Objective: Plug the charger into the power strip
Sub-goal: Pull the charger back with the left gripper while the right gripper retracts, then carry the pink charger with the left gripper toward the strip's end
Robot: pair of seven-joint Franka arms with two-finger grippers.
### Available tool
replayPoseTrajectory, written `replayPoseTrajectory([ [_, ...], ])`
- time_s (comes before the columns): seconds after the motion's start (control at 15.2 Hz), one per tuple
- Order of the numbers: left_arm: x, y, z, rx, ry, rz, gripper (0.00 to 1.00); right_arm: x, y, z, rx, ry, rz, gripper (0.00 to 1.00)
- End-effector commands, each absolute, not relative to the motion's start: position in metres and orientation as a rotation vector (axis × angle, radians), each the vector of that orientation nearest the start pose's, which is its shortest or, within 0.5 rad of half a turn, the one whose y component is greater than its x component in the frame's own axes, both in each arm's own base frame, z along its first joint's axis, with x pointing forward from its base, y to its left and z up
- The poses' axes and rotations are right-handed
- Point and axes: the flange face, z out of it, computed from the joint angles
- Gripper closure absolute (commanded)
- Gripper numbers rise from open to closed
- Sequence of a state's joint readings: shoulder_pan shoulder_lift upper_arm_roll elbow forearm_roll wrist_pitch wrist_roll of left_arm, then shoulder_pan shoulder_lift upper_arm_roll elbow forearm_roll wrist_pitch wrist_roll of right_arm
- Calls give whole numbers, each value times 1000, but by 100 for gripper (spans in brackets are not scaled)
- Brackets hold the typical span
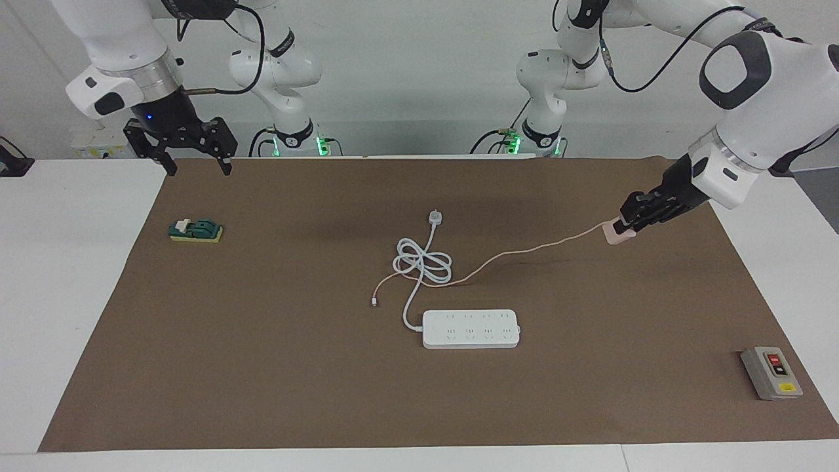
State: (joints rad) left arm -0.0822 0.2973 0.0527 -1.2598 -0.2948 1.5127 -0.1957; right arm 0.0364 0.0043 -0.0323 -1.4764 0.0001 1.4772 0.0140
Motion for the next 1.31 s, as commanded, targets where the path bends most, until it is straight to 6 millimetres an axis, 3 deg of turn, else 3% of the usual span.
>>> replayPoseTrajectory([
  [0.0,636,-52,604,-3283,-433,97,100,538,-7,647,-3160,-7,73,0],
  [0.13,628,-50,600,-3238,-500,205,100,537,-5,646,-3160,-14,95,0],
  [0.46,625,-56,600,-3236,-504,235,100,535,-3,644,-3159,-14,117,0],
  [0.59,627,-57,599,-3215,-602,232,100,534,0,644,-3162,-18,119,0],
  [0.72,624,-64,603,-3207,-592,223,100,534,-3,645,-3161,-9,112,0],
  [0.92,623,-59,602,-3165,-600,210,100,534,-6,644,-3161,3,117,0],
  [1.18,633,-60,600,-3074,-799,105,100,534,-5,644,-3159,-4,117,0],
  [1.25,634,-72,596,-3041,-809,88,100,534,-6,644,-3159,-2,117,0],
])
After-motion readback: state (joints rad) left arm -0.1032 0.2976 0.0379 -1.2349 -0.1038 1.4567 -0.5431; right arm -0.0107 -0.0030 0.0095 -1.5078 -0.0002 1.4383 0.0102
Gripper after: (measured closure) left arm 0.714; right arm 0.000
